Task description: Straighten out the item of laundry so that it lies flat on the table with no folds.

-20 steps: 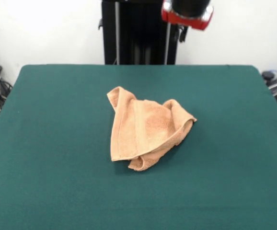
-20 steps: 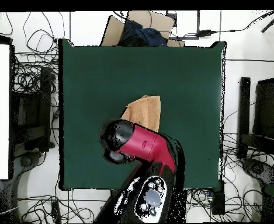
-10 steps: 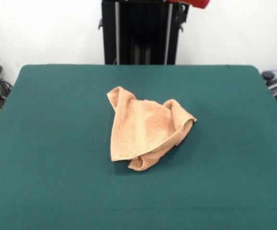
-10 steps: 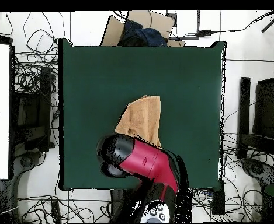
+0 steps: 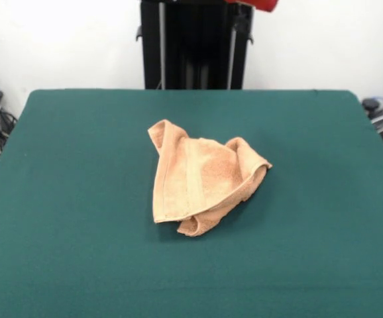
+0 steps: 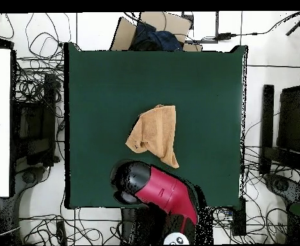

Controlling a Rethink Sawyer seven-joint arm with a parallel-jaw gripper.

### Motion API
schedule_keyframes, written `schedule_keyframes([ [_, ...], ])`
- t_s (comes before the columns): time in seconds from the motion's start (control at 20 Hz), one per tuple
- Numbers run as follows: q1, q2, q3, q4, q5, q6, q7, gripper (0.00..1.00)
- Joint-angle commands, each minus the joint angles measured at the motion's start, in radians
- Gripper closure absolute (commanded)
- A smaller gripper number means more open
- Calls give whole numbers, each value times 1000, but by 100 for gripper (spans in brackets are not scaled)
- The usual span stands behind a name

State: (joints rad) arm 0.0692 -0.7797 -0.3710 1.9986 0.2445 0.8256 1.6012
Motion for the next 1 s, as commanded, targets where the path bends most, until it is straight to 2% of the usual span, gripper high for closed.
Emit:
schedule_keyframes([
  [0.05,-17,50,140,110,22,-145,123,100],
  [0.65,-29,128,176,18,28,-151,156,100],
  [1.0,-23,165,174,-62,19,-95,175,100],
])
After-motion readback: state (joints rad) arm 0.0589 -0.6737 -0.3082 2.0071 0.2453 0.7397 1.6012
